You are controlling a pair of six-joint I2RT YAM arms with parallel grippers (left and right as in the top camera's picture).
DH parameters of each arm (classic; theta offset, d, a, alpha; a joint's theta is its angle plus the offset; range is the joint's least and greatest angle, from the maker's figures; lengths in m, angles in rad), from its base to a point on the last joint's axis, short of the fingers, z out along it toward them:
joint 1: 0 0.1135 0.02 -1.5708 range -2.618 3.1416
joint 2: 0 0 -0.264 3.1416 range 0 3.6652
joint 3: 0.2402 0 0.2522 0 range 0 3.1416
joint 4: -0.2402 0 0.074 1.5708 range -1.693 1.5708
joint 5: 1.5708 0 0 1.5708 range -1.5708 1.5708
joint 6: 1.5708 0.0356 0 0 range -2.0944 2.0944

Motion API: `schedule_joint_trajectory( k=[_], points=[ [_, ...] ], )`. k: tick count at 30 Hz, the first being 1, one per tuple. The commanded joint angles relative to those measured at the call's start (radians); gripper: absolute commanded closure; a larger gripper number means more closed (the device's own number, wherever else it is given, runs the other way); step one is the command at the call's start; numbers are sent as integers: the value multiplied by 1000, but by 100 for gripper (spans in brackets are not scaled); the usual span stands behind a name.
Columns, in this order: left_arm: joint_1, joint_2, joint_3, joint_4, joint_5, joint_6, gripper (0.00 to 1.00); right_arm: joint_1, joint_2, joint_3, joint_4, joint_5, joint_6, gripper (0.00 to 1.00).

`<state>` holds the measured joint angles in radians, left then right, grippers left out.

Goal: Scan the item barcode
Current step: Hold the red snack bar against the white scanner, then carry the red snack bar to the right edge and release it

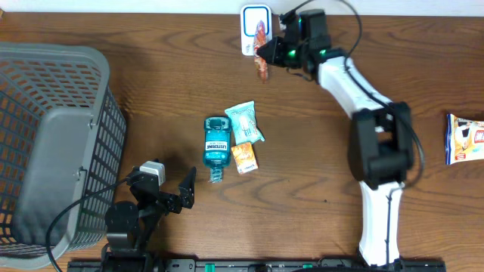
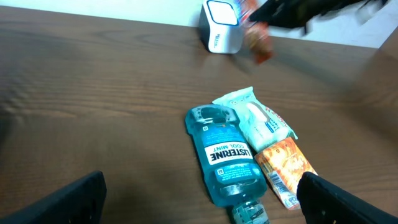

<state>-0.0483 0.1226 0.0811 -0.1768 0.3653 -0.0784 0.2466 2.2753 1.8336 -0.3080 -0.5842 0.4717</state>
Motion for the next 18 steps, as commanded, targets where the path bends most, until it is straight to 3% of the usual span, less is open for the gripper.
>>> schedule_joint_trajectory(
  k=[1,5,11,14,18],
  points=[
    [3,1,-14,-27,12,2,2,-37,-207,19,-158,155,-202,99],
    [3,1,-14,-27,12,2,2,-93,-298,19,-373,233,-271,99],
    [3,1,-14,-27,12,2,2,-238,-319,7,-646,637,-254,99],
    [3,1,-14,-27,12,2,2,-307,-304,-29,-651,854,-230,99],
    [3,1,-14,-27,12,2,2,-397,-277,-138,-489,1003,-244,99]
  ],
)
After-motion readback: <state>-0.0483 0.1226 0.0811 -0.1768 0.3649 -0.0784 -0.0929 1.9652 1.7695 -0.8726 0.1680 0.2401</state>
